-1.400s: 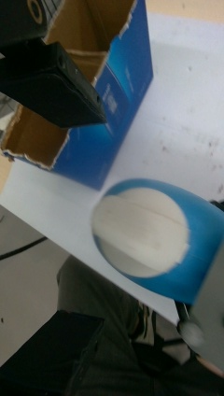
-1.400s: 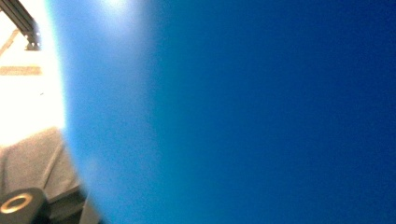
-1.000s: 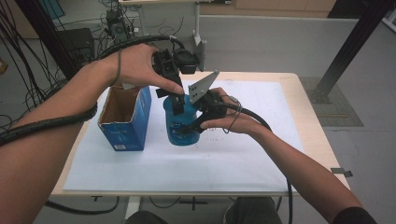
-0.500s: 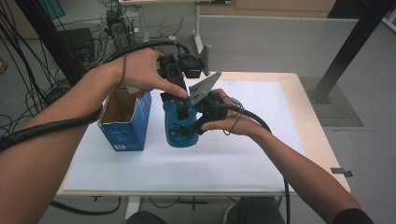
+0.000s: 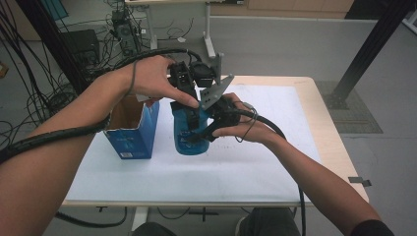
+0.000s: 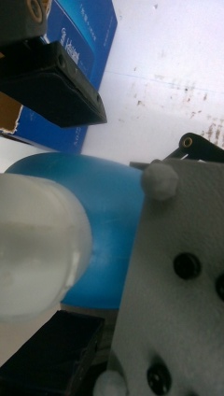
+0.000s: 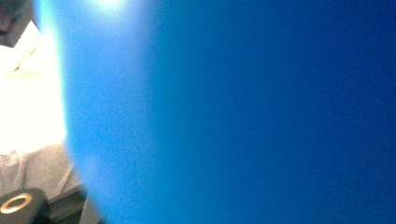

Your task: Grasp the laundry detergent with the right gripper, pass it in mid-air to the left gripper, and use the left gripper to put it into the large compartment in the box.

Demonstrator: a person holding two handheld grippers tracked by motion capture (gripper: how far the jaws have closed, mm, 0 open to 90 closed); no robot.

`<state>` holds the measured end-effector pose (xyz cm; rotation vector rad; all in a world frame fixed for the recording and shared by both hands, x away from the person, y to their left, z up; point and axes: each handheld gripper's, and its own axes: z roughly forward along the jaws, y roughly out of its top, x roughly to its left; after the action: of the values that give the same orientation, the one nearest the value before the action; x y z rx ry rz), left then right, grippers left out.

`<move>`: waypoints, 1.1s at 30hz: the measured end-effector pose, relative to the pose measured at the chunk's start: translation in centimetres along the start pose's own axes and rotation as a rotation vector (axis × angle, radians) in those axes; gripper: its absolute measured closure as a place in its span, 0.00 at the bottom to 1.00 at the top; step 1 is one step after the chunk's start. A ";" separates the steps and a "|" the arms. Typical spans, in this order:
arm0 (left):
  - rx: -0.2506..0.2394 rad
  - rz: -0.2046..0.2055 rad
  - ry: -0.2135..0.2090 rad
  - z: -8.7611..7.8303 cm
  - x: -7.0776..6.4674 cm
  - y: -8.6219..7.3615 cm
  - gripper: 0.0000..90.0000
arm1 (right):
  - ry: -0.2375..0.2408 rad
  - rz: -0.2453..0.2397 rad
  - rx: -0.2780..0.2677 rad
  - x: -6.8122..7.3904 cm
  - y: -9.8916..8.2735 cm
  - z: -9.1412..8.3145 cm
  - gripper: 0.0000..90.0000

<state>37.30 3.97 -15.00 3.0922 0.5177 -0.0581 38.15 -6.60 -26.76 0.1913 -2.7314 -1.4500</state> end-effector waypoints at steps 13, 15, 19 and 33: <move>0.002 -0.003 0.002 0.0 -0.2 0.0 0.05 | -0.004 0.001 -0.013 0.2 0.4 -0.1 0.49; 0.000 -0.002 -0.001 0.1 -0.2 0.0 0.05 | -0.006 -0.001 -0.009 0.2 0.4 0.0 0.49; 0.005 0.000 0.001 0.2 -0.3 0.1 0.05 | -0.007 0.002 -0.012 0.2 0.4 0.0 0.49; 0.006 0.000 0.004 -0.1 -0.3 0.0 0.05 | -0.011 0.003 -0.017 0.0 0.3 -0.2 0.49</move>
<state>37.07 3.85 -14.88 3.0989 0.5189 -0.0540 38.11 -6.59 -26.38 0.1790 -2.7255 -1.4774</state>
